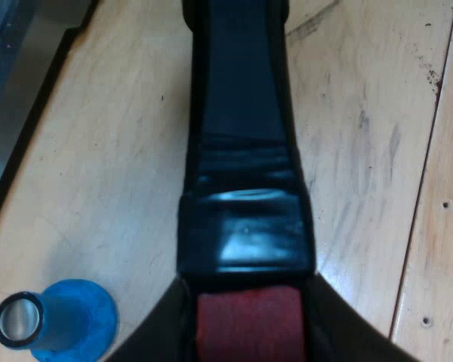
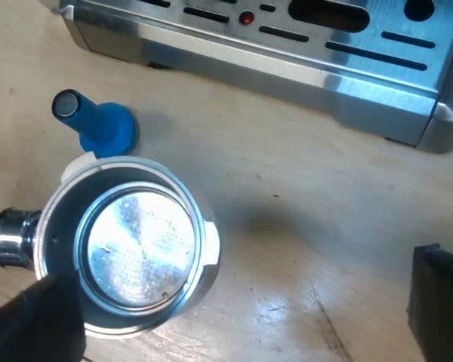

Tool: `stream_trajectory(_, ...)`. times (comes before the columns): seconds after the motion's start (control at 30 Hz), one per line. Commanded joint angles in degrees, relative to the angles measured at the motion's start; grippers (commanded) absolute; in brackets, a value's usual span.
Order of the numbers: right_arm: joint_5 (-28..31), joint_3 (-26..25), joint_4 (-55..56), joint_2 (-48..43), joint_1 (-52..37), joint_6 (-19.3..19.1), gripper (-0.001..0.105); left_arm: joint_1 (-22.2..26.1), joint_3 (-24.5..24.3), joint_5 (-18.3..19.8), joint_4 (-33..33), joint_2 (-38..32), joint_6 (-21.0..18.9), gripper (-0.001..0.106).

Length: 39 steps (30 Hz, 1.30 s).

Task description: Put the handle in the coffee machine

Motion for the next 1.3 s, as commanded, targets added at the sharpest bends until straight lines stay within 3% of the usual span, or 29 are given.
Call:
stream_trajectory(0.03, 0.4, -0.6, 0.4, -0.9, 0.6, -0.7, 0.088, 0.2, -1.0, 0.1, -0.2, -2.8, -3.5, 0.000)
stream_trajectory(0.23, 4.6, -0.6, -0.2, -0.8, 5.9, -0.7, 0.088, 3.4, -1.0, 0.2, 0.5, -3.0, -5.0, 0.000)
stream_trajectory(0.33, 10.1, -0.6, -1.3, -0.8, 9.2, -0.3, 0.088, 9.5, -1.0, 2.8, 2.2, -3.0, -4.9, 0.000)
stream_trajectory(0.6, 18.7, -0.6, -6.5, -0.4, 15.4, 0.0, 0.088, 17.9, -1.0, 3.1, 3.0, -3.0, -4.7, 0.000)
stream_trajectory(1.0, 28.6, -0.6, -14.9, 7.6, 21.9, 0.4, 0.088, 24.4, -1.0, 3.1, 5.5, -3.0, 0.4, 0.000)
stream_trajectory(1.3, 30.2, -0.6, -26.5, 15.2, 22.9, 1.1, 0.088, 26.2, -1.0, 2.7, 5.2, -3.0, 2.7, 0.000)
